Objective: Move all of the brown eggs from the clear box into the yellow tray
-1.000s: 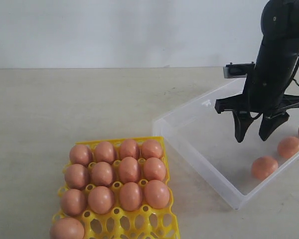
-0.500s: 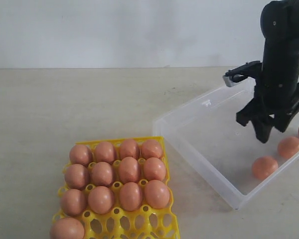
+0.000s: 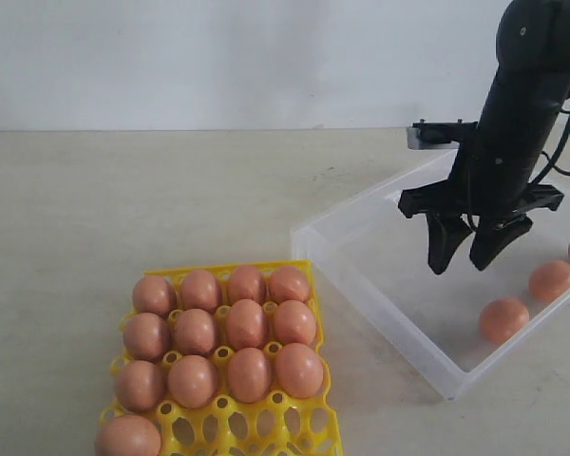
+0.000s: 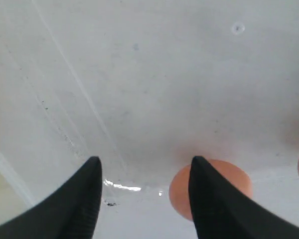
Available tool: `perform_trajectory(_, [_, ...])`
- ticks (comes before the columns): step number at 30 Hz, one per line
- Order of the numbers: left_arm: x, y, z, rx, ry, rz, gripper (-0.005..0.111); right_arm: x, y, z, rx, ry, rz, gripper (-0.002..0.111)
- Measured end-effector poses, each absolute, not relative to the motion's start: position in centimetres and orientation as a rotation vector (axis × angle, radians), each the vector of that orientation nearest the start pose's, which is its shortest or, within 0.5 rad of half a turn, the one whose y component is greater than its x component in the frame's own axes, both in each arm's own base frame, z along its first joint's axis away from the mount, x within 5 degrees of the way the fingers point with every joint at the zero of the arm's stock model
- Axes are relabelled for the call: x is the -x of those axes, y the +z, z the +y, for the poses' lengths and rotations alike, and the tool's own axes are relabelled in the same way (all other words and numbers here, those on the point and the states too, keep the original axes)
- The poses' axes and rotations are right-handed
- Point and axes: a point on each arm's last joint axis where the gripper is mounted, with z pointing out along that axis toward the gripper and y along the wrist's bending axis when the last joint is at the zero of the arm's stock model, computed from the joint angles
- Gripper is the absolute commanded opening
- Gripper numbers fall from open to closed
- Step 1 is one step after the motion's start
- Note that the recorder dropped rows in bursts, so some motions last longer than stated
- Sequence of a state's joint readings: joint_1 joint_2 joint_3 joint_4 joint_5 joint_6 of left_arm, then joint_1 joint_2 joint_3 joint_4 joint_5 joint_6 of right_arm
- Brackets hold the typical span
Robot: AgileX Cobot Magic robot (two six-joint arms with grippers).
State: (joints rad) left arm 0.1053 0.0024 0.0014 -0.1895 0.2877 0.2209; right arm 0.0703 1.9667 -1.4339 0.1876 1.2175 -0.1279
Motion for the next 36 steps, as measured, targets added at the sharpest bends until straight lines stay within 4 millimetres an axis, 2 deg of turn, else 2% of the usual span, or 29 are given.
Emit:
perform_trajectory(3, [-5.5,18.7,0.1,0.020,0.057,1.770,0.004,-36.8,18.9,4.0,0.194,0.259,3.225,0.045])
perform_trajectory(9, [-5.5,18.7,0.1,0.020,0.057,1.770,0.004,-35.3,17.1,3.5,0.222,0.188,3.308,0.045])
perform_trajectory(30, [-5.5,18.7,0.1,0.020,0.057,1.770,0.004,-35.2,17.0,3.1,0.129,0.107,3.327,0.045])
perform_trajectory(36, [-5.5,18.7,0.1,0.020,0.057,1.770,0.004,-35.3,16.7,3.6,0.080,0.198,3.335,0.045])
